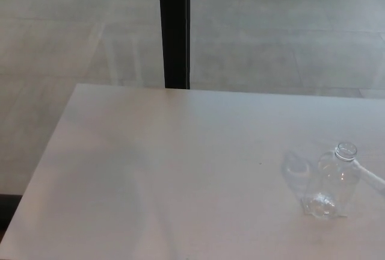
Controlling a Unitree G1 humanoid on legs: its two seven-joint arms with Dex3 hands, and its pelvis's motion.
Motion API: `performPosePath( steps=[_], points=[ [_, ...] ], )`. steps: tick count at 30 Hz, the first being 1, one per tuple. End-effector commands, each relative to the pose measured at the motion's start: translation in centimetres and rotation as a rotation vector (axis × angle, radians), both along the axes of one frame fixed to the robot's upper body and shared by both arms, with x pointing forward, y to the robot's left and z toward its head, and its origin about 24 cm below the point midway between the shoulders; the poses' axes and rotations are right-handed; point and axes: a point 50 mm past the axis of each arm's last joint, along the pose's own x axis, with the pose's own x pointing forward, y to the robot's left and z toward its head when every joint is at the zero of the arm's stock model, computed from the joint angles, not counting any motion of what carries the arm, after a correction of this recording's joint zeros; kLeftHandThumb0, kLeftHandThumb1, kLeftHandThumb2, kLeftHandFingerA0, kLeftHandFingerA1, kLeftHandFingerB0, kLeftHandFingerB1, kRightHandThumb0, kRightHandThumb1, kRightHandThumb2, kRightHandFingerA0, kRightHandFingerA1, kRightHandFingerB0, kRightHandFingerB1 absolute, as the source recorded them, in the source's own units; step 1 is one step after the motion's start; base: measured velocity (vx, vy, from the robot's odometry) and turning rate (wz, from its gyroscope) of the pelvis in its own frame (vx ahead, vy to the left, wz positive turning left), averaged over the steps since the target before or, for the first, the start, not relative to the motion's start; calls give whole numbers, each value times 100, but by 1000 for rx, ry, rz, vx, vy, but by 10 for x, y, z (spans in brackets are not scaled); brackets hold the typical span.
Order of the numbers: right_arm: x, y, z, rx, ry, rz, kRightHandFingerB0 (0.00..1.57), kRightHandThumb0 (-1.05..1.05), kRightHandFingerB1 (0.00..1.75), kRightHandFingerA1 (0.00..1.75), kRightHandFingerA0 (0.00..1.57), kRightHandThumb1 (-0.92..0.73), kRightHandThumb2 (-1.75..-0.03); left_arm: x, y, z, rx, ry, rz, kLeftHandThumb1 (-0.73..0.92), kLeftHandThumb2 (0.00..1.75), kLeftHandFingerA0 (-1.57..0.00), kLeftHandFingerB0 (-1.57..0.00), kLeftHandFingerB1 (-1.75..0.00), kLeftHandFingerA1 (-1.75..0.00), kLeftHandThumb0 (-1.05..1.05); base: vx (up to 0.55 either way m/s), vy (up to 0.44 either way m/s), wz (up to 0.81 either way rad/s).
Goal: The robot uses its right hand to grab and lift the lid of the spray bottle kept in the middle of the desk and places the lid on the right side of the bottle
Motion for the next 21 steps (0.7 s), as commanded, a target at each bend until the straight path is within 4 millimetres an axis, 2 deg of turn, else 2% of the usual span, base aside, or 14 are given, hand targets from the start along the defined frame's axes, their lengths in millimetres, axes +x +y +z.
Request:
performPosePath(
  steps=[1, 6, 7, 9, 10, 11, 12, 13, 14, 15, 16, 19, 20, 21],
  points=[
    [-8, -8, -2, 47, 38, -27, 0, -104, 6, 0, 0, -68, -99, 0, 6, 6, 35, -2, -11, 88, 67, -57, -40, -38, -48, -89, 0, 0, 0],
    [-10, -9, -5, 72, 19, -69, 0, -104, 12, 0, 0, -66, -96, 0, 7, 7, 29, -17, -7, 88, 66, -57, -40, -39, -50, -89, 0, 0, 0],
    [-11, -12, -6, 96, -7, -96, 0, -105, 15, 21, 0, -68, -109, 0, 8, 7, 32, -13, -7, 88, 67, -58, -40, -38, -48, -89, 0, 0, 0],
    [-14, -16, -6, 106, -28, -116, 0, -105, 15, 22, 0, -69, -109, 2, 7, 7, 34, -7, -16, 89, 67, -56, -39, -38, -48, -88, 0, 0, 0],
    [-22, -23, -7, 117, -31, -158, 0, -105, 15, 23, 0, -70, -110, 3, 7, 7, 37, -5, -17, 74, 111, -49, -34, -51, -58, -91, 0, 0, 0],
    [-27, -27, -7, 127, -48, -181, 0, -105, 13, 21, 0, -71, -111, 3, 7, 7, 31, -11, -15, 73, 111, -49, -34, -51, -58, -91, 0, 0, 6],
    [-42, -41, -12, 192, -88, -272, 0, -105, 12, 23, 0, -68, -112, 4, 7, 7, 27, -19, -7, 88, 67, -56, -41, -39, -49, -88, 0, 0, 0],
    [-49, -49, -15, 216, -98, -335, 0, -105, 17, 0, 0, -84, -67, 4, 7, 7, 24, -19, -17, 73, 111, -49, -34, -51, -59, -91, 0, 0, 0],
    [-56, -55, -19, 230, -114, -389, 0, -105, 16, 0, 0, -84, -67, 4, 7, 8, 29, -21, -21, 88, 67, -56, -40, -39, -51, -90, 0, 0, 0],
    [-59, -57, -19, 233, -122, -410, 0, -105, 16, 0, 0, -84, -67, 4, 7, 8, 30, -22, -22, 88, 67, -56, -40, -39, -51, -90, 0, 0, 0],
    [-67, -64, -23, 294, -146, -466, 1, -105, 5, 18, 0, -64, -110, 5, 6, 8, 30, -21, -27, 89, 67, -54, -39, -39, -49, -89, 0, 0, 0],
    [-81, -75, -30, 386, -184, -550, 1, -105, 5, 18, 0, -64, -110, 5, 6, 7, 29, -19, -35, 89, 67, -54, -39, -39, -49, -89, 0, 0, 0],
    [-99, -88, -43, 473, -269, -695, 8, -104, 5, 13, 0, -68, -105, 5, 5, 6, 28, -13, -24, 69, 111, -48, -31, -49, -59, -85, 0, 0, 0],
    [-120, -100, -58, 553, -364, -867, 5, -103, 8, 7, 0, -69, -104, 4, 5, 6, 29, -12, -21, 88, 67, -56, -40, -37, -48, -89, 0, 0, 0]
  ],
)
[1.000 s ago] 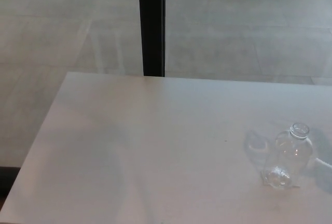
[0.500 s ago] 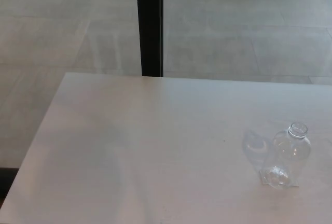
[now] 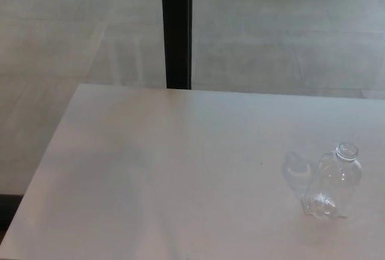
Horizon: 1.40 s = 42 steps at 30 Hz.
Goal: The robot uses its right hand to grab and lift the lid of the spray bottle kept in the middle of the desk and places the lid on the right side of the bottle
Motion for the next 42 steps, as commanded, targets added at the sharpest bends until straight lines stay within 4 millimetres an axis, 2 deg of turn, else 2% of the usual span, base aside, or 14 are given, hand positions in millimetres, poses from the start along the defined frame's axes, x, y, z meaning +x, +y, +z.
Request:
performPosePath(
  steps=[1, 2, 3, 4, 9, 10, 11, 12, 13, 30, 31, 40, 41, 42],
  points=[
    [-59, -37, -39, 280, -263, -502, 15, -105, 6, 4, 0, -71, -103, 1, 5, 4, 21, -5, -11, 88, 68, -54, -39, -37, -48, -88, 0, 0, 0],
    [-67, -40, -45, 322, -313, -576, 0, -89, 23, 0, 0, -79, -64, 1, 5, 5, 18, -11, -12, 89, 67, -55, -40, -39, -50, -87, 0, 0, 0],
    [-73, -41, -50, 356, -355, -636, 0, -89, 23, 0, 0, -79, -64, 3, 5, 5, 18, -15, -13, 89, 67, -55, -40, -39, -50, -87, 0, 0, 0],
    [-86, -43, -62, 410, -449, -781, 3, -94, 11, 13, 0, -70, -102, 3, 4, 5, 12, -23, 5, 89, 67, -56, -40, -38, -50, -86, 0, 0, 0],
    [-111, -42, -92, 506, -536, -1004, 9, -105, 15, 5, 0, -72, -103, 2, 4, 5, 14, -25, -1, 89, 67, -56, -40, -38, -49, -87, 0, 0, 0],
    [-115, -42, -96, 548, -560, -1044, 9, -99, 17, 6, 0, -69, -101, 1, 4, 4, 18, -21, 0, 70, 111, -49, -32, -50, -58, -84, 0, 0, 0],
    [-116, -42, -98, 562, -570, -1057, 9, -99, 17, 6, 0, -69, -101, 1, 4, 4, 20, -19, 1, 70, 111, -49, -32, -50, -58, -84, 0, 0, 0],
    [-117, -39, -102, 599, -588, -1060, 0, -79, 28, 1, 0, -81, -68, 3, 6, 7, 25, -25, 2, 89, 67, -56, -40, -38, -48, -88, 0, 0, 0],
    [-119, -36, -111, 659, -595, -1061, 1, -93, 7, 10, 0, -68, -98, 4, 7, 8, 23, -29, 7, 89, 68, -56, -39, -38, -49, -88, 0, 0, 0],
    [-114, 7, -162, 705, -215, -737, 5, -72, 24, 52, 10, -58, -94, 0, 8, 6, -17, -60, 85, 90, 67, -55, -40, -39, -49, -87, 0, 0, 0],
    [-114, 8, -163, 709, -213, -738, 6, -67, 25, 42, 21, -76, -62, 0, 8, 7, -17, -61, 82, 90, 67, -56, -40, -40, -51, -87, 0, 0, 0],
    [-115, 12, -167, 739, -193, -698, 6, -72, 23, 53, 22, -72, -63, -3, 10, 7, -14, -54, 89, 88, 67, -56, -40, -39, -51, -88, 0, 0, 0],
    [-116, 13, -168, 733, -153, -662, 5, -78, 23, 54, 14, -58, -96, -3, 10, 7, -9, -53, 90, 89, 67, -56, -41, -40, -50, -88, 0, 0, 0],
    [-117, 13, -168, 732, -124, -647, 5, -79, 30, 54, 12, -58, -95, -4, 10, 7, -10, -52, 90, 88, 66, -55, -41, -40, -50, -88, 0, 0, 0]
  ],
)
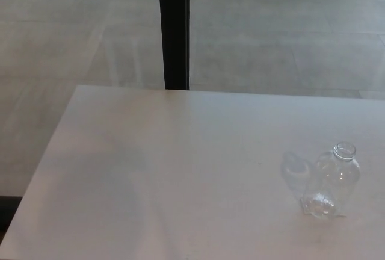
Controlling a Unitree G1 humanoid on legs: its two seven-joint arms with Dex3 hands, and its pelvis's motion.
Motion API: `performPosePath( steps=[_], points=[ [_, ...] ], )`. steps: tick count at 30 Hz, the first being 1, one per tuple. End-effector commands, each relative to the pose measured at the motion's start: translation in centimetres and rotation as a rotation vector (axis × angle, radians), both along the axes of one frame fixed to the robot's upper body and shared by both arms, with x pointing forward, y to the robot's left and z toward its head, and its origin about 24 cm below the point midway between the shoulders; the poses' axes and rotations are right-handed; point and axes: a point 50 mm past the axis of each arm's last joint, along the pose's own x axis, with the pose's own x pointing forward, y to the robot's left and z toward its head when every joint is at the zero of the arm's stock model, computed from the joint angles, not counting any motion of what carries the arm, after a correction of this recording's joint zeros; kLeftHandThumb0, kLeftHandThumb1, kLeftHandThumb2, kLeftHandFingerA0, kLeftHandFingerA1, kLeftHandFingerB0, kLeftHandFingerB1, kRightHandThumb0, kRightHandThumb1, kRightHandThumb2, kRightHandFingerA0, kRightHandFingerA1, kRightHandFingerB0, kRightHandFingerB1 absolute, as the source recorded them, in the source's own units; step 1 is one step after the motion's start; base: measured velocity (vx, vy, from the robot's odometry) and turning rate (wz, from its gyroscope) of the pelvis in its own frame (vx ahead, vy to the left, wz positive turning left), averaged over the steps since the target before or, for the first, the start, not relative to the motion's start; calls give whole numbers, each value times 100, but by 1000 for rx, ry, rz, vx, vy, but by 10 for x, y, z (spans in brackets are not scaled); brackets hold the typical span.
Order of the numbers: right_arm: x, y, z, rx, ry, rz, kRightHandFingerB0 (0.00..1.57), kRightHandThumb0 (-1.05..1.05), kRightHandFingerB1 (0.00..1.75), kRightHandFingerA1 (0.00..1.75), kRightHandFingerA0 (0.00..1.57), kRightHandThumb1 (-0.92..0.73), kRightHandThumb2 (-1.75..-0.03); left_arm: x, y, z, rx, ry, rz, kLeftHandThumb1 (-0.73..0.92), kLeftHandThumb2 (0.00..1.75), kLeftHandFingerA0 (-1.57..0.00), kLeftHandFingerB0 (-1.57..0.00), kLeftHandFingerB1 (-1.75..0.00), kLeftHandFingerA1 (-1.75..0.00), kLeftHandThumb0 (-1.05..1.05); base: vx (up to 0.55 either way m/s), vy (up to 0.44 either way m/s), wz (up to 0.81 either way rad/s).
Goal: The robot uses its right hand to grab and lift the lid of the spray bottle kept in the middle of the desk and places the lid on the right side of the bottle
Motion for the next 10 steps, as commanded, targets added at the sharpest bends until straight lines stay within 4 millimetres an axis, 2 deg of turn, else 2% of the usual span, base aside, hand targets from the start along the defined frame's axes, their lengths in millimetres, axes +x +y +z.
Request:
performPosePath(
  steps=[1, 3, 4, 7, 8, 9, 10],
  points=[
    [-4, 2, -2, 18, 51, 113, 12, -77, 26, 47, 16, -73, -63, -5, 6, 4, 2, 7, 21, 88, 67, -56, -40, -41, -51, -87, 0, 0, 0],
    [-5, 3, -2, 20, 60, 118, 12, -77, 26, 47, 16, -73, -63, -5, 6, 4, 2, 8, 20, 88, 67, -56, -40, -41, -51, -87, 0, 0, 0],
    [-5, 4, -3, 9, 99, 175, 9, -78, 42, 53, 13, -57, -93, -5, 6, 3, 5, 14, 25, 88, 67, -55, -40, -40, -50, -86, 0, 0, 0],
    [-3, 7, -5, 3, 161, 251, 8, -75, 41, 53, 18, -58, -94, -6, 6, 3, 0, 13, 39, 86, 66, -56, -41, -40, -50, -88, 0, 0, 0],
    [-2, 8, -5, -17, 188, 287, 8, -74, 41, 53, 20, -59, -95, -6, 6, 3, 3, 14, 37, 67, 109, -48, -32, -51, -59, -84, 0, 0, 0],
    [-1, 9, -5, -20, 190, 305, 9, -72, 41, 54, 20, -58, -94, -5, 7, 4, 2, 11, 35, 87, 66, -56, -41, -41, -51, -86, 0, 0, 0],
    [1, 10, -5, -33, 209, 331, 9, -73, 41, 53, 20, -59, -94, -3, 7, 4, 3, 8, 32, 87, 66, -55, -40, -41, -50, -86, 0, 0, 0]
  ],
)
